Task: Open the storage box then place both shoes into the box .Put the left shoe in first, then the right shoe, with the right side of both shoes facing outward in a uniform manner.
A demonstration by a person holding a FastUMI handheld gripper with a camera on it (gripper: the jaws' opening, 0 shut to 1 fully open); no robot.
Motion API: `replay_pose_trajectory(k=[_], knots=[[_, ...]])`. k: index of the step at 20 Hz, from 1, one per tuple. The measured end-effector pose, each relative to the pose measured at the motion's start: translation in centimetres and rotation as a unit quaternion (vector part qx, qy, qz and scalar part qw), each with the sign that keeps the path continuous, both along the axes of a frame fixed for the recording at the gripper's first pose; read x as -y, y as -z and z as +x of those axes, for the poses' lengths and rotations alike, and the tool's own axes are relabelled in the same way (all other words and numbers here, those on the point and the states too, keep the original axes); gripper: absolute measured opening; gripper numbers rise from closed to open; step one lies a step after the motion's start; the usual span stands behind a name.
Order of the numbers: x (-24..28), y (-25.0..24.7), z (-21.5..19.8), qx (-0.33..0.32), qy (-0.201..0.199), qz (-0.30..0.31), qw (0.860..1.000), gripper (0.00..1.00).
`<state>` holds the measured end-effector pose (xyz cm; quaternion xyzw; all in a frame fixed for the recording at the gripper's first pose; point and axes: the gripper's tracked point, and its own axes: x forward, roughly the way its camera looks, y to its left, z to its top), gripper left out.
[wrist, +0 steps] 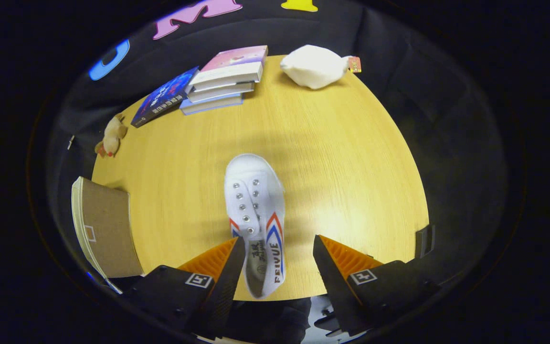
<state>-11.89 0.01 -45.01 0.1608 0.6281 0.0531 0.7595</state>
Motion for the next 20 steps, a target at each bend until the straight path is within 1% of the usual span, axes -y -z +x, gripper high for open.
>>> replay_pose_trajectory(k=[2, 3, 4, 5, 6, 8, 9, 11, 12, 13, 14, 17, 20], knots=[[-0.4, 1.7, 0.2, -0.020, -0.002, 0.018, 1.000, 0.87], [-0.3, 2.5, 0.5, -0.026, -0.001, 0.017, 1.000, 0.83], [-0.6, 3.3, 0.9, -0.030, 0.000, 0.022, 0.999, 0.82], [-1.1, 3.9, 1.2, -0.037, 0.000, 0.032, 0.999, 0.77], [-1.7, 4.2, 1.3, -0.044, -0.003, 0.042, 0.998, 0.76], [-2.9, 4.8, 1.4, -0.050, -0.016, 0.060, 0.997, 0.69], [-3.0, 5.5, 1.4, -0.049, -0.026, 0.052, 0.997, 0.57], [-2.4, 5.2, 1.6, -0.049, -0.026, 0.046, 0.997, 0.47], [-2.1, 4.9, 1.7, -0.041, -0.022, 0.047, 0.998, 0.37], [-2.1, 4.4, 1.7, -0.033, -0.016, 0.058, 0.998, 0.26], [-2.3, 3.6, 1.5, -0.026, -0.011, 0.071, 0.997, 0.21], [-2.2, 1.2, 1.1, -0.020, 0.012, 0.085, 0.996, 0.20], [-3.2, -2.8, 0.6, -0.014, 0.032, 0.108, 0.993, 0.20]])
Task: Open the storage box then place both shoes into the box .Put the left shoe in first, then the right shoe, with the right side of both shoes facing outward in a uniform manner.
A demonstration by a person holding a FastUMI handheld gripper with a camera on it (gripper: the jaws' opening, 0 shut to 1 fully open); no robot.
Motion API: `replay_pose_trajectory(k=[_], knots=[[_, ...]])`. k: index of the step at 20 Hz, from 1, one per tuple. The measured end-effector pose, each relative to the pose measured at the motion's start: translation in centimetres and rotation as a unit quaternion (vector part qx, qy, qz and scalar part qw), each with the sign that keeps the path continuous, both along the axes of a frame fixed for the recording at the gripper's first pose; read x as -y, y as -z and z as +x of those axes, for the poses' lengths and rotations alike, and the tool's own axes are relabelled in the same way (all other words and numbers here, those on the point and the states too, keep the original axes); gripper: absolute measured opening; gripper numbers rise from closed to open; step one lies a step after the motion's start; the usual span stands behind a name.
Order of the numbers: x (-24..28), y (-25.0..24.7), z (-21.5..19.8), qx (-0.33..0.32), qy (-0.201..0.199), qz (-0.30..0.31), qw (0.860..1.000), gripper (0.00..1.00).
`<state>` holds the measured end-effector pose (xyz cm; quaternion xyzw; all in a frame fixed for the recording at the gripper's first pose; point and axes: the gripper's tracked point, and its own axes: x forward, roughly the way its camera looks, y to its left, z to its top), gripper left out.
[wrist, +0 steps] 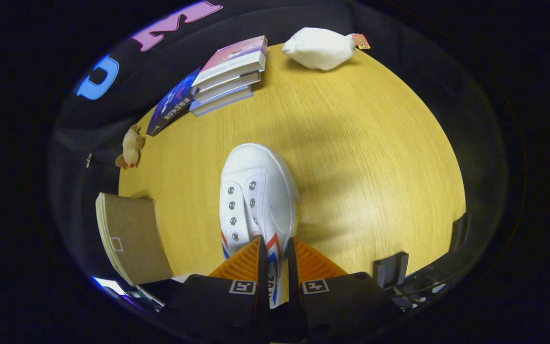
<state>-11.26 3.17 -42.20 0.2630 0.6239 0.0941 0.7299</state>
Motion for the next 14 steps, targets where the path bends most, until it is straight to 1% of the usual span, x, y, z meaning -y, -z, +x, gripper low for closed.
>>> replay_pose_trajectory(k=[2, 8, 11, 14], knots=[[-1.7, -3.2, 0.3, 0.012, 0.005, 0.015, 1.000, 0.20], [-10.3, -14.7, 1.6, 0.069, -0.015, 0.073, 0.995, 0.20], [-15.4, -18.9, 1.4, 0.082, -0.035, 0.096, 0.991, 0.20], [-20.6, -21.9, 0.2, 0.073, -0.052, 0.127, 0.988, 0.20]])
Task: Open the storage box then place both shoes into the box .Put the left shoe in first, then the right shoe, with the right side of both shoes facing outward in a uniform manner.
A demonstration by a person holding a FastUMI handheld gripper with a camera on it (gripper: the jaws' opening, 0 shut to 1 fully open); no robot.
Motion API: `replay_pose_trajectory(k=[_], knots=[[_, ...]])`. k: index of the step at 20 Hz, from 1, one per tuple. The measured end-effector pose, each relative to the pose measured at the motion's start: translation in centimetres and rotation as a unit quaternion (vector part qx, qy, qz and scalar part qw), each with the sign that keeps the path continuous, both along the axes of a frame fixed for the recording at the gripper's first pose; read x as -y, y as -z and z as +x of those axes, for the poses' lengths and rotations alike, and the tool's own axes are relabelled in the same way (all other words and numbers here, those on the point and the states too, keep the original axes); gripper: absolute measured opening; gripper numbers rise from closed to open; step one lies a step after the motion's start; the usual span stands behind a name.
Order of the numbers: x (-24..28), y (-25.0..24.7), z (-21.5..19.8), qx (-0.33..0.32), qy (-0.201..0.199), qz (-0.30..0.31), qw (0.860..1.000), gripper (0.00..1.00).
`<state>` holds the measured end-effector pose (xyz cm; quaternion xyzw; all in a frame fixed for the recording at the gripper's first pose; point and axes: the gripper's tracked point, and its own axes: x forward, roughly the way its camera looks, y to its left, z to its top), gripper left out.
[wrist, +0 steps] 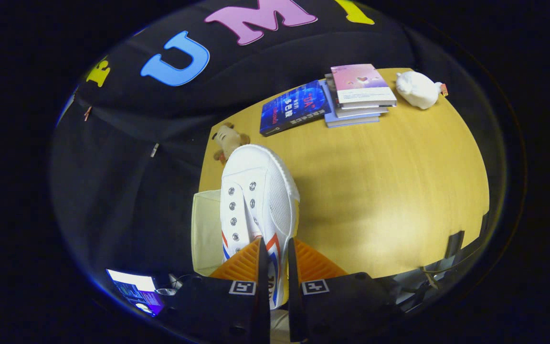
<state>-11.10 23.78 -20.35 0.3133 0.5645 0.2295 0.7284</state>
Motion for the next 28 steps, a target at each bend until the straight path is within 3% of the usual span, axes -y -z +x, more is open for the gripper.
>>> replay_pose_trajectory(k=[8, 12, 14, 15, 16, 17, 18, 19, 28], knots=[[-11.5, -0.4, -3.7, -0.021, -0.050, -0.012, 0.998, 0.20], [-13.3, 2.1, -4.0, -0.025, -0.063, -0.053, 0.996, 0.20], [-14.4, 2.3, -3.7, -0.027, -0.061, -0.040, 0.997, 0.23], [-14.7, 1.7, -2.7, -0.028, -0.051, -0.026, 0.998, 0.39], [-15.0, 1.8, -2.9, -0.024, -0.048, -0.024, 0.998, 0.46], [-14.4, 1.8, -2.5, -0.016, -0.052, -0.034, 0.998, 0.78], [-14.3, 1.9, -2.4, -0.008, -0.056, -0.037, 0.998, 0.94], [-14.4, 2.2, -2.4, -0.003, -0.057, -0.039, 0.998, 0.99], [-13.9, 0.4, -2.1, 0.027, -0.041, -0.010, 0.999, 0.99]])
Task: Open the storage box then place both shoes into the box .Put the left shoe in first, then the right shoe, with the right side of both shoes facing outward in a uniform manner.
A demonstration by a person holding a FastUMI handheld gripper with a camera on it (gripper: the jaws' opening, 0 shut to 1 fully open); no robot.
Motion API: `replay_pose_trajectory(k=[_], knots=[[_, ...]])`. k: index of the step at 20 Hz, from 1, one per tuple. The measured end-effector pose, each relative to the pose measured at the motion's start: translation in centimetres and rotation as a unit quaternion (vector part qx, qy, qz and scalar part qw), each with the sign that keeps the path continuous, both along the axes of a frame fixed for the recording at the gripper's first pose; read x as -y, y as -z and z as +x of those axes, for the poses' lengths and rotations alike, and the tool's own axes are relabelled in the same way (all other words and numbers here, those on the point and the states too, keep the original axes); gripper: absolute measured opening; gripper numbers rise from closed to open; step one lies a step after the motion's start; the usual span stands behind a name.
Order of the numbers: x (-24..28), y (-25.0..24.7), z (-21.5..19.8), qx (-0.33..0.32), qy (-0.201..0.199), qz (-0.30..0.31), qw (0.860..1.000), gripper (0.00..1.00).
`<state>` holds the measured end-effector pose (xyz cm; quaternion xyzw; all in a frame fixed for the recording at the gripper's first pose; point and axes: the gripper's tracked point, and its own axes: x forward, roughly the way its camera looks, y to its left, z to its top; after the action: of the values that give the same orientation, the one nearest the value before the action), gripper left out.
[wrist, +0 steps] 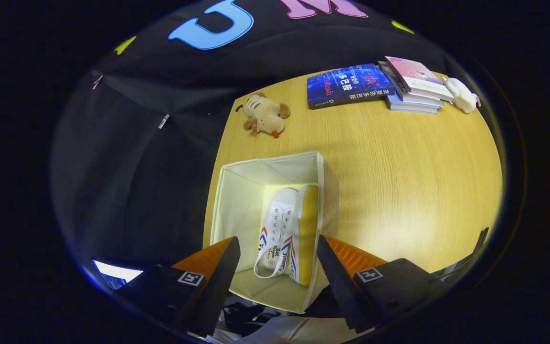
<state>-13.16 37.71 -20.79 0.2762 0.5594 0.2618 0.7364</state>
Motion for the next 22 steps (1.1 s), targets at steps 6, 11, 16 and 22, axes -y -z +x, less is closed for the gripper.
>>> replay_pose_trajectory(k=[6, 11, 16, 22], knots=[[2.4, 0.3, 1.0, 0.053, 0.015, -0.006, 0.998, 0.99], [5.8, -1.6, 4.5, 0.147, 0.055, -0.027, 0.987, 0.99], [12.9, -5.3, 9.5, 0.278, 0.119, -0.088, 0.949, 0.99], [22.9, -9.1, 12.9, 0.389, 0.175, -0.165, 0.889, 0.99]])
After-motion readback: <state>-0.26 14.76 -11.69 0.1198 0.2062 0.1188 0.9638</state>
